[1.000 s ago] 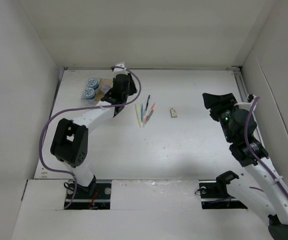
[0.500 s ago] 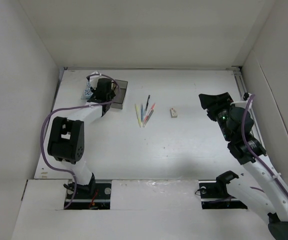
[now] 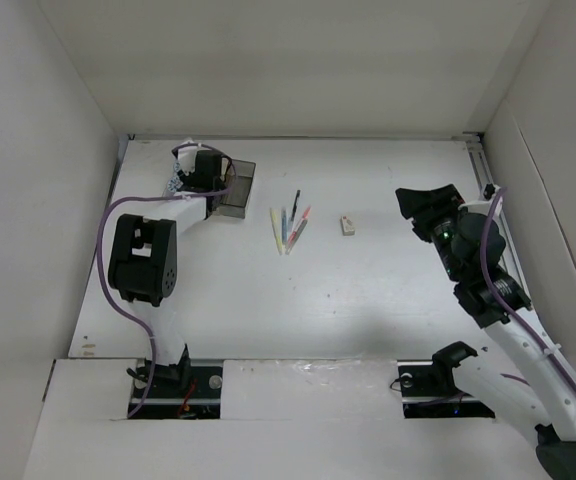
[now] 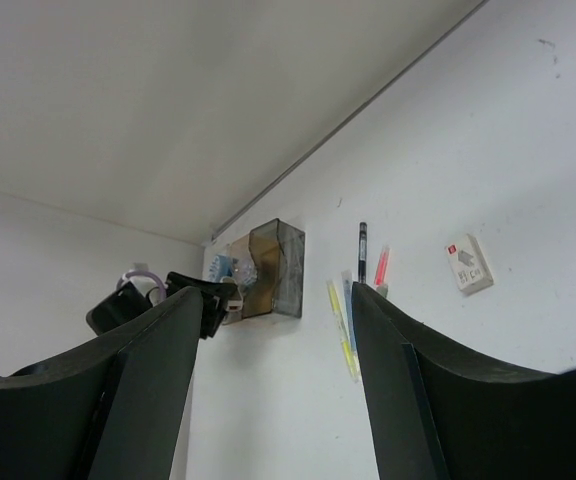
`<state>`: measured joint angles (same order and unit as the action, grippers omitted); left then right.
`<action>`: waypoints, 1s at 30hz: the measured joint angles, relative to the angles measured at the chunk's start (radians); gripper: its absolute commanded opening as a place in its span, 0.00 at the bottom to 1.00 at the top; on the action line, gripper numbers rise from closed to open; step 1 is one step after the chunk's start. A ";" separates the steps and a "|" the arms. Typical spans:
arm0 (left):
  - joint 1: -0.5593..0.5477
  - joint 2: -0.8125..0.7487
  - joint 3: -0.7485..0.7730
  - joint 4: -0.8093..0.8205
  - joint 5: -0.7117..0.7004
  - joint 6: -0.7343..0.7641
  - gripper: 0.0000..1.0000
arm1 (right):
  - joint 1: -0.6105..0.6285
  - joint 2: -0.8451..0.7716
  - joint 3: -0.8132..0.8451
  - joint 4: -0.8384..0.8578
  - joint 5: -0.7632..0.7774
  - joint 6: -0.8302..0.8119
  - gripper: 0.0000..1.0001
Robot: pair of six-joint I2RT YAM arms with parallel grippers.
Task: Sort the stationery into containers
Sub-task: Place the stationery into the container
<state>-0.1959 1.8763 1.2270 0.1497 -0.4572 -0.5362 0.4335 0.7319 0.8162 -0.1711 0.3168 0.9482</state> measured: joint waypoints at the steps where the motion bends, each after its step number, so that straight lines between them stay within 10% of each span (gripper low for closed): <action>1: 0.000 0.000 0.002 0.000 0.000 0.001 0.15 | 0.000 0.002 0.000 0.000 0.000 -0.001 0.67; 30: -0.049 -0.002 0.046 -0.003 0.031 0.025 0.15 | 0.000 0.014 0.000 0.000 0.000 -0.003 0.67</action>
<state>-0.2447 1.8740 1.2728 0.1471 -0.4263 -0.5110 0.4335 0.7464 0.8158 -0.1707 0.3164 0.9455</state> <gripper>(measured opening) 0.332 0.674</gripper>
